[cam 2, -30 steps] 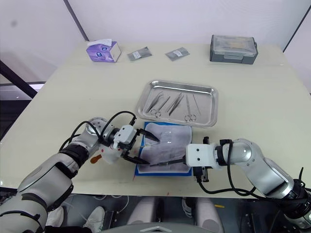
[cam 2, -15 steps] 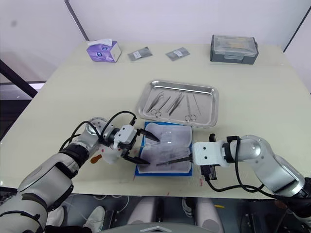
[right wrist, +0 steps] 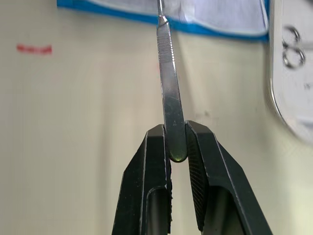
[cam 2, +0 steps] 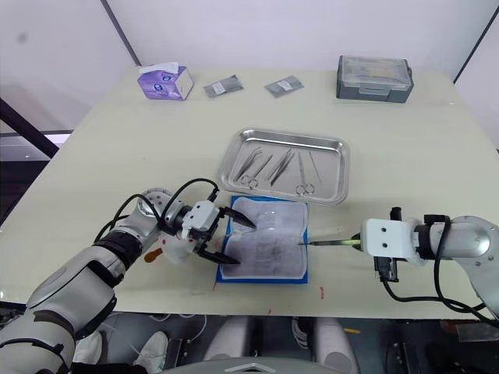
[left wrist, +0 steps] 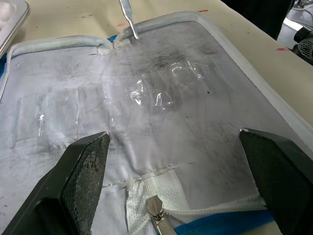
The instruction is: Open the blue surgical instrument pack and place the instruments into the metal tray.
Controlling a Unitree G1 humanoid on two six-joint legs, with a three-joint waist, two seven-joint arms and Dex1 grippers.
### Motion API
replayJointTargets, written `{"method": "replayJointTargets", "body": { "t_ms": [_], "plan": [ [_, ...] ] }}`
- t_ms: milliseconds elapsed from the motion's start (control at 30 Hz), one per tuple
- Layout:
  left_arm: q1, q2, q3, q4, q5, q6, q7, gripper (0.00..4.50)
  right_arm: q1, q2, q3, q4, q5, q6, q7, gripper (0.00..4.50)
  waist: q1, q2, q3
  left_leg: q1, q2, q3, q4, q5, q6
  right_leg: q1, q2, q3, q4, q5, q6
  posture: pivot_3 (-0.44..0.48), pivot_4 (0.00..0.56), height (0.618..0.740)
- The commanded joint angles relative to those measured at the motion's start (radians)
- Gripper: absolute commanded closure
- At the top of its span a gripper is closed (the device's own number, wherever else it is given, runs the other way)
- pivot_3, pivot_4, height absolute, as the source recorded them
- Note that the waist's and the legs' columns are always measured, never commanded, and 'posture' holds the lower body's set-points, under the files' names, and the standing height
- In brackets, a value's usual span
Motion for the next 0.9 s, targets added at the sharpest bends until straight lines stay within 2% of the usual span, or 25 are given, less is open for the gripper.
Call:
{"method": "replayJointTargets", "body": {
  "t_ms": [33,267,333,467,567,733,900],
  "plan": [
    [0.035,0.010,-0.053,0.024,0.056,0.012,-0.043,0.00,-0.023,0.055,-0.108,-0.023,0.103,0.114,-0.056,4.44,0.000,0.000,0.000,0.000,0.000,0.000,0.000,0.000,0.000,0.000,0.000,0.000,0.000,0.000,0.000,0.000,0.150,0.740],
    [0.029,0.005,-0.057,0.036,0.059,0.014,-0.043,0.00,-0.125,0.215,-0.133,-0.107,0.234,0.407,-0.244,4.44,0.001,-0.001,0.001,0.000,0.000,-0.001,0.000,0.000,0.000,0.000,0.001,0.000,0.001,0.000,0.000,0.000,0.150,0.740],
    [0.025,-0.001,-0.057,0.042,0.062,0.012,-0.043,0.00,-0.172,0.283,-0.117,-0.113,0.244,0.496,-0.336,4.44,0.000,-0.001,0.001,0.000,0.000,-0.001,0.000,0.000,0.000,0.000,0.000,0.000,0.000,0.000,0.000,0.000,0.150,0.740],
    [0.022,-0.012,-0.058,0.044,0.061,0.015,-0.043,0.00,-0.313,0.499,-0.064,-0.109,0.202,0.778,-0.614,4.44,0.000,0.000,0.000,0.001,0.000,-0.002,0.000,0.000,0.000,0.000,0.000,0.001,0.002,0.000,0.000,0.000,0.150,0.740],
    [0.026,-0.017,-0.055,0.044,0.059,0.017,-0.043,0.00,-0.376,0.624,-0.022,-0.096,0.171,0.892,-0.737,4.44,0.005,0.000,0.000,-0.001,0.000,-0.003,0.000,0.000,0.000,-0.001,0.000,0.000,0.001,0.000,0.000,0.000,0.150,0.740],
    [0.022,-0.028,-0.055,0.053,0.064,0.017,-0.043,0.00,-0.512,0.800,-0.013,0.031,0.083,1.020,-0.936,4.44,0.004,0.001,0.000,-0.001,-0.001,-0.003,0.000,0.000,0.000,-0.001,-0.001,0.001,0.001,0.000,0.000,0.000,0.150,0.740],
    [0.017,-0.038,-0.054,0.058,0.064,0.018,-0.043,0.00,-0.573,0.853,0.039,0.178,0.001,1.011,-1.033,4.44,0.006,0.002,-0.001,-0.002,-0.001,-0.003,0.000,0.000,0.000,-0.001,-0.001,0.001,0.001,0.000,0.000,0.000,0.150,0.740]
  ]
}}
